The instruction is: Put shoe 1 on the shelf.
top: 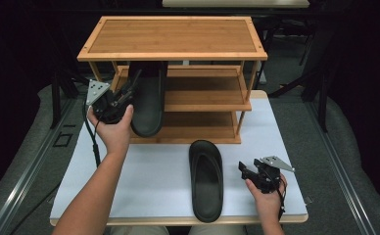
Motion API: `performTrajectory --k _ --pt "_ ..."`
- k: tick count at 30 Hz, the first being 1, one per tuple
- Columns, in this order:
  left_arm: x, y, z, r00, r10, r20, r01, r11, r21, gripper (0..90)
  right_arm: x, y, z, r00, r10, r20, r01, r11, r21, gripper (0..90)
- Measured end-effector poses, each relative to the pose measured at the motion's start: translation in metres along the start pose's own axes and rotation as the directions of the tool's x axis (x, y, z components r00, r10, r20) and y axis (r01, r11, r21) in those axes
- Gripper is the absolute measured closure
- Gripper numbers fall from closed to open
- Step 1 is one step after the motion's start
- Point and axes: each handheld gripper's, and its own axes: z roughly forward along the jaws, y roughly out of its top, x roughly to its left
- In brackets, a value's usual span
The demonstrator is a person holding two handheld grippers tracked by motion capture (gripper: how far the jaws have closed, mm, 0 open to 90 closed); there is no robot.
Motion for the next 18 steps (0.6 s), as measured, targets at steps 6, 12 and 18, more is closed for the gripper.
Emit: performTrajectory --k 6,12,18 --pt "-0.003 0.002 0.023 0.9998 -0.017 -0.006 0.017 0.9996 0.021 71.7 0.000 0.000 0.001 1.0000 0.003 -0.006 -0.003 1.000 0.000 35.6" --pt "-0.002 0.001 0.035 0.9995 -0.004 -0.033 0.005 0.9991 0.042 71.7 -0.001 0.001 0.000 1.0000 -0.002 -0.001 0.002 1.000 0.014 35.6" --pt "0.002 -0.003 0.041 0.9980 -0.014 -0.062 0.018 0.9976 0.067 71.6 -0.001 0.000 0.000 1.0000 -0.003 0.000 0.003 1.000 0.015 35.6"
